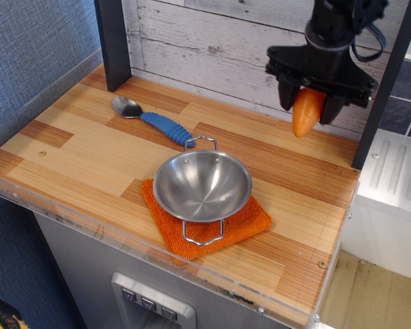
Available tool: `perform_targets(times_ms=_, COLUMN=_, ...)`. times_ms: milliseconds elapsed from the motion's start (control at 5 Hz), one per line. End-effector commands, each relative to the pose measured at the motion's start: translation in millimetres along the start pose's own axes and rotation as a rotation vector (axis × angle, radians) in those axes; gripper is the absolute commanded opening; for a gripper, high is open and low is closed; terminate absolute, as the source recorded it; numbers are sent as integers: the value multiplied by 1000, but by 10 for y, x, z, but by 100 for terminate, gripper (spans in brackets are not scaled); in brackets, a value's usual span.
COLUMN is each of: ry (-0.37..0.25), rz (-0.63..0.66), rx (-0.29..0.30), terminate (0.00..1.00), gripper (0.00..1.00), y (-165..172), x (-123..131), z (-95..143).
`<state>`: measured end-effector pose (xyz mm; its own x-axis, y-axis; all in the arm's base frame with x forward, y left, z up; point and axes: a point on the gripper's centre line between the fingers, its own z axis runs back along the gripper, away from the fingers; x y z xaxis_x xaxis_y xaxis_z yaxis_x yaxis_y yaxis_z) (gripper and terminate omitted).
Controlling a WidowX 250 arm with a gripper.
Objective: Take the carrot and place it inside the stainless steel pot
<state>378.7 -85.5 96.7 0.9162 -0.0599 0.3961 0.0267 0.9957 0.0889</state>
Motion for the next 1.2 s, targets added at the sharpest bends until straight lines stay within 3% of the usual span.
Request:
perform_targets(times_ms=0, ry=-43, rz=11, rx=-8, terminate=0, gripper=0, y=257, x=-168, z=472)
perform_targets(times_ms=1000, ry=18, rz=-14, rx=-28, terminate=0, gripper=0, y=386, x=-958, z=194)
